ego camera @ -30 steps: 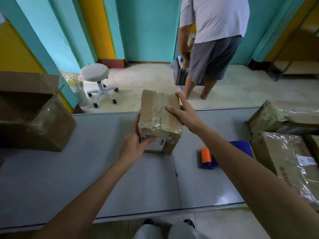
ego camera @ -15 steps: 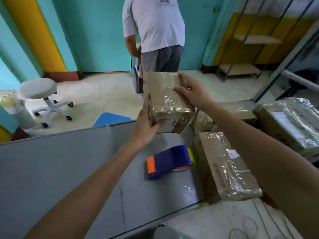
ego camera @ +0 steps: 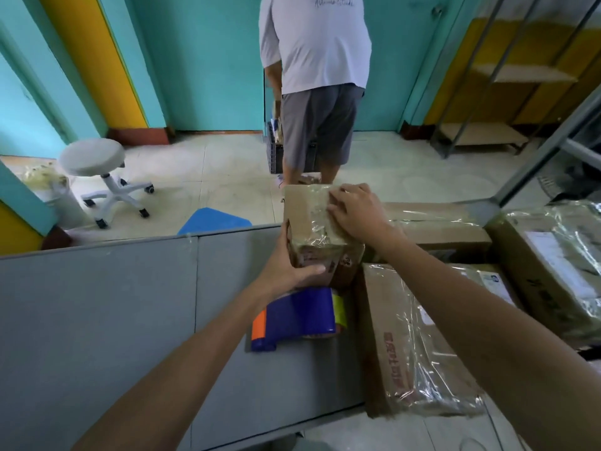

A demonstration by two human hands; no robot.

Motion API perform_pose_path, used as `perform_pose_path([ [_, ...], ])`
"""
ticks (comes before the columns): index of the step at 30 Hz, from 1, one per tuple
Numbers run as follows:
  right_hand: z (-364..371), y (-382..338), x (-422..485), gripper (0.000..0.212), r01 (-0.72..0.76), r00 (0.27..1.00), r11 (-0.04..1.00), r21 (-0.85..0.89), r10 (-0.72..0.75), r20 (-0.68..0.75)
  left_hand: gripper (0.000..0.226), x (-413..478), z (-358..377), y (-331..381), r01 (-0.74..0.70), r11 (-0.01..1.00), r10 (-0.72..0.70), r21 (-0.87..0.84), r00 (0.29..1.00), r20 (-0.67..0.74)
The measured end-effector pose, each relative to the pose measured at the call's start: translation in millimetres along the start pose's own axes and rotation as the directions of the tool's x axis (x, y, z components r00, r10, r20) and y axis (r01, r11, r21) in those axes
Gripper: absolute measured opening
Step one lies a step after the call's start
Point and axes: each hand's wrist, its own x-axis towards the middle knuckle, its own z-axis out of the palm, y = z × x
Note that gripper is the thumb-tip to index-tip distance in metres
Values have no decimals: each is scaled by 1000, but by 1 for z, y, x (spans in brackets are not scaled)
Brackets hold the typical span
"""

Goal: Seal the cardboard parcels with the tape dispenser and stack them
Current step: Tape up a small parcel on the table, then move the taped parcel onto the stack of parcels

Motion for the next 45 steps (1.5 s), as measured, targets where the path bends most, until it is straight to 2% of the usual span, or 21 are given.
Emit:
perform_pose_path([
  [2,-3,-1,1,34,5,999,999,52,-2,-46,104,-6,-4,2,-19,998,18,65,1000,8],
  [6,-12,-37,17,49,40,995,968,246,-17,-95,92,-27,-50,7,-26,959,34,283,999,-26],
  [8,-13,-72,29,55,74,996,927,368,-52,-70,82,-44,-85,11,1,948,38,319,993,-115],
  [10,-9,-114,38,60,137,990,901,412,-129,-48,76,-66,-121,17,27,939,72,342,959,-273],
  [14,13,-215,46,62,312,944,853,418,-329,-32,68,-129,-201,21,142,898,125,416,825,-552],
  [18,31,-333,43,59,416,884,756,505,-466,-30,56,-204,-279,25,176,861,233,477,698,-677],
  [21,40,-421,34,56,493,828,661,565,-557,-71,49,-256,-333,18,191,874,276,446,560,-781],
  [23,53,-468,28,54,524,792,618,586,-607,-67,46,-284,-366,3,221,887,260,405,487,-834],
  [25,74,-503,27,57,567,755,603,561,-653,-62,43,-304,-394,-14,235,914,202,332,446,-872],
  [27,96,-526,29,65,637,722,617,463,-687,-78,43,-316,-413,-28,213,937,164,277,432,-887],
  [29,108,-545,34,71,656,733,656,373,-672,-106,45,-323,-428,-36,187,951,147,247,432,-890],
  [31,114,-562,39,60,668,739,663,338,-645,-197,53,-327,-441,-39,178,970,77,168,429,-900],
  [33,115,-571,45,36,692,722,649,317,-618,-310,66,-324,-452,-36,171,983,-5,73,417,-909],
  [35,115,-575,50,21,699,714,654,290,-614,-337,75,-317,-460,-31,149,989,-71,-5,439,-895],
  [39,114,-558,38,16,721,689,654,228,-643,-334,85,-306,-456,-29,163,983,-161,-86,532,-831],
  [43,95,-529,29,16,763,641,619,186,-685,-347,95,-293,-442,-24,176,981,-167,-83,542,-824],
  [45,84,-509,22,17,780,616,609,146,-704,-354,109,-287,-426,-17,129,989,-136,-78,534,-834],
])
